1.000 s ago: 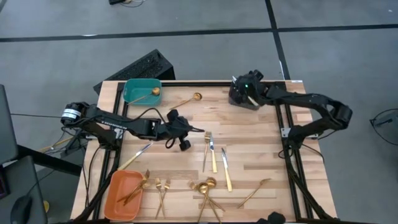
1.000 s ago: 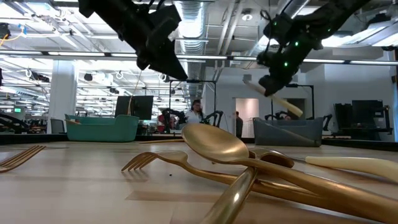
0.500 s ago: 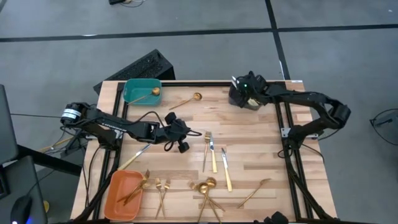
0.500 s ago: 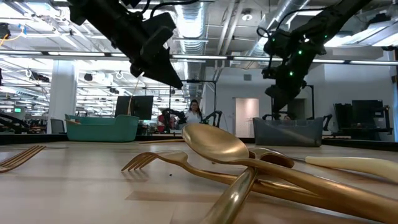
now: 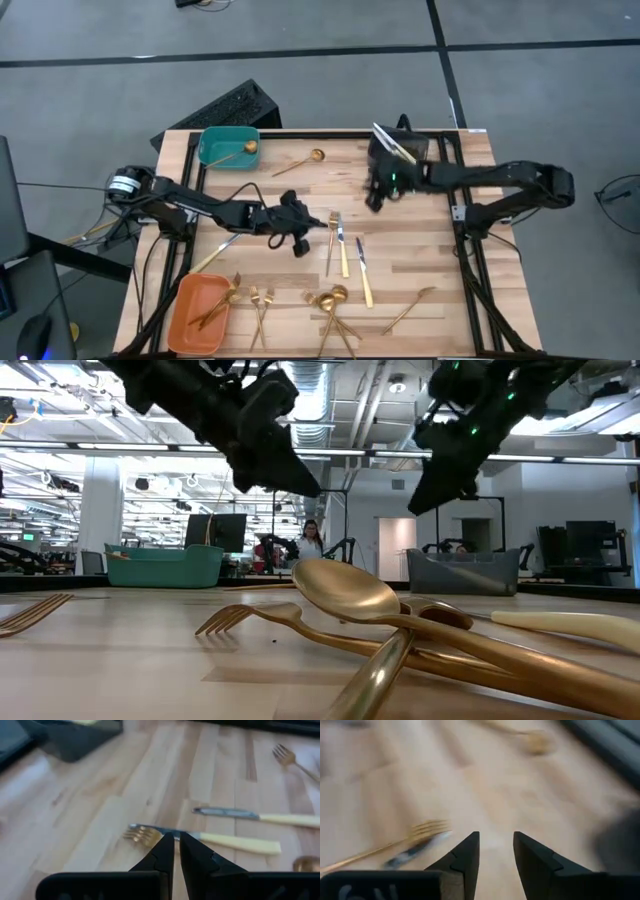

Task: Sort silverware by color (type)
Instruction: Put the fork into the orange bin, then put the top spoon into the green bin

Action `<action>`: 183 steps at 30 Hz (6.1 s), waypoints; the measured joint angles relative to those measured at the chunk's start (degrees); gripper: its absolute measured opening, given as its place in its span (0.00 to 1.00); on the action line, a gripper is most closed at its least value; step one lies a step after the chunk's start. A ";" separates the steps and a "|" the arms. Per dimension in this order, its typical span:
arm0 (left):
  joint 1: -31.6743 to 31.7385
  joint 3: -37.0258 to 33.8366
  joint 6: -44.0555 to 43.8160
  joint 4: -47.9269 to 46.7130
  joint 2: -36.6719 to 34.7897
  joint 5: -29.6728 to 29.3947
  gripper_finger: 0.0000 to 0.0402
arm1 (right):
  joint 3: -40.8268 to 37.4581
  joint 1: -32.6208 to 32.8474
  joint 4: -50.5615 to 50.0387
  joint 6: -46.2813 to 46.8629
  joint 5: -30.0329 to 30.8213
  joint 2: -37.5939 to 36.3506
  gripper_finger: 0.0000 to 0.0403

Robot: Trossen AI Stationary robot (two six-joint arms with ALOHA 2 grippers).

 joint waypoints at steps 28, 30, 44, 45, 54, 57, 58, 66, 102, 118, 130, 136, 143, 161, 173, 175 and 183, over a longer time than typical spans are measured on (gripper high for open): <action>-0.99 7.77 -12.62 9.27 21.74 -5.04 0.34 | 2.74 31.32 -16.35 26.59 29.78 2.48 0.33; -0.59 10.70 -15.34 5.41 23.59 -5.41 0.37 | 2.75 33.16 -19.69 29.39 32.10 0.31 0.33; 0.48 17.01 -17.16 -10.03 26.08 -12.00 0.26 | 2.73 40.86 -25.11 37.61 38.81 0.16 0.33; 0.70 17.06 -17.20 -9.72 26.60 -11.70 0.24 | 2.73 41.00 -25.06 37.78 38.93 0.04 0.33; 1.57 17.06 -17.19 -8.23 27.30 -8.60 0.15 | 2.73 41.58 -26.02 39.34 38.88 -0.02 0.33; 1.60 16.90 -16.49 -9.34 26.04 -9.12 0.18 | 2.73 41.68 -27.35 41.40 39.00 -0.02 0.33; 1.60 16.90 -16.05 -9.50 25.36 -9.12 0.20 | 2.73 41.98 -27.65 42.35 39.49 -0.02 0.33; 1.11 17.00 -15.00 -1.92 24.99 -8.12 0.39 | 2.73 44.25 -27.55 48.66 43.54 -0.02 0.33; -19.91 16.90 -23.59 -45.14 0.14 -27.93 0.01 | 2.75 46.62 -14.34 49.56 55.04 9.46 0.33; -57.45 12.06 -87.50 -74.76 -6.87 -44.52 0.02 | 2.72 47.23 -12.39 50.38 53.59 9.99 0.33; -61.69 5.94 -100.13 -77.33 4.86 -42.53 0.02 | 2.73 47.00 -11.04 50.35 52.88 9.75 0.33; -63.87 4.67 -106.31 -77.36 5.48 -41.42 0.04 | 2.73 45.83 -9.29 50.54 52.49 9.75 0.33; -66.17 7.32 -106.06 -76.86 5.50 -41.39 0.12 | 2.73 45.09 -7.92 50.30 51.97 9.75 0.36; -61.46 8.31 -97.42 -83.59 1.86 -54.09 0.31 | 2.84 48.05 -14.69 43.23 14.47 2.71 0.41; -49.23 8.31 -63.39 -61.78 -2.46 -50.74 0.30 | 2.77 59.03 -21.31 49.49 -0.94 11.58 0.36; -45.98 8.31 -53.86 -55.78 -2.91 -47.19 0.30 | 2.77 60.45 -21.29 48.79 -0.96 12.99 0.36; -33.57 8.31 -23.76 -34.98 -3.09 -32.76 0.30 | 2.78 64.78 -21.41 46.01 -3.49 17.83 0.36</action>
